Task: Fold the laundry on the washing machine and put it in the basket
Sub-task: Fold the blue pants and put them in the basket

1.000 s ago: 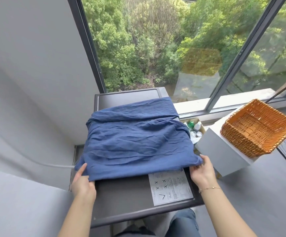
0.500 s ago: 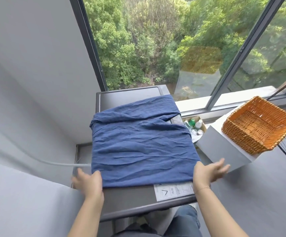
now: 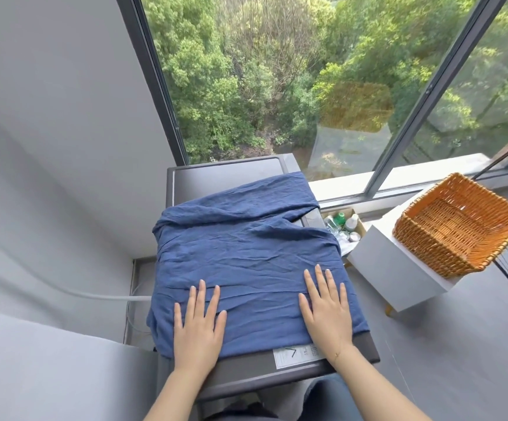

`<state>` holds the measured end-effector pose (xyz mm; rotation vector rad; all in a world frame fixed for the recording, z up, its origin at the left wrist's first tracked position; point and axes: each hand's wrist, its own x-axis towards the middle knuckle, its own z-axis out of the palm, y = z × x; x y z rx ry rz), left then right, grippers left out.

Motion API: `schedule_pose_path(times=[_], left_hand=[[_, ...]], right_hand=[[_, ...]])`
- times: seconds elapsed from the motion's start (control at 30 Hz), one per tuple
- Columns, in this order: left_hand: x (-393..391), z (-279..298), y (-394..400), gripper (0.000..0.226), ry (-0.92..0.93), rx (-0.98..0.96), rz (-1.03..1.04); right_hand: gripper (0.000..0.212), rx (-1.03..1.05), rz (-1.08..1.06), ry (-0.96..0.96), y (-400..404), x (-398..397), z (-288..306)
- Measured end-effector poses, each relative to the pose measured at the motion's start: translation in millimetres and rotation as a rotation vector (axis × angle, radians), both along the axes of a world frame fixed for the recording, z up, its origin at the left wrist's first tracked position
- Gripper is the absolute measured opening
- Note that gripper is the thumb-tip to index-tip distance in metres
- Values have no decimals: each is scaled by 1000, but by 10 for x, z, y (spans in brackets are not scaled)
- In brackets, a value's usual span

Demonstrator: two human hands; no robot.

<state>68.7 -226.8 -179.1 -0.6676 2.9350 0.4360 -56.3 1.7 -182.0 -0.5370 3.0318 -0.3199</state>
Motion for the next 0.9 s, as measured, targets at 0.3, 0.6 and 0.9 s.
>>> schedule_pose_path(times=[0.3,0.6,0.9], left_hand=[[-1016,614,-314,31,269,265,315],[-2133,716,-849,21,323,685,701],[-2203,453,-1092,22,57,291,346]], right_hand=[[21,-468,-110,-184,-414,-892,582],[20,-1036,-587,-914,-1010,-1931,837],[23,-984,-724,-1102,-1298,-2139,563]])
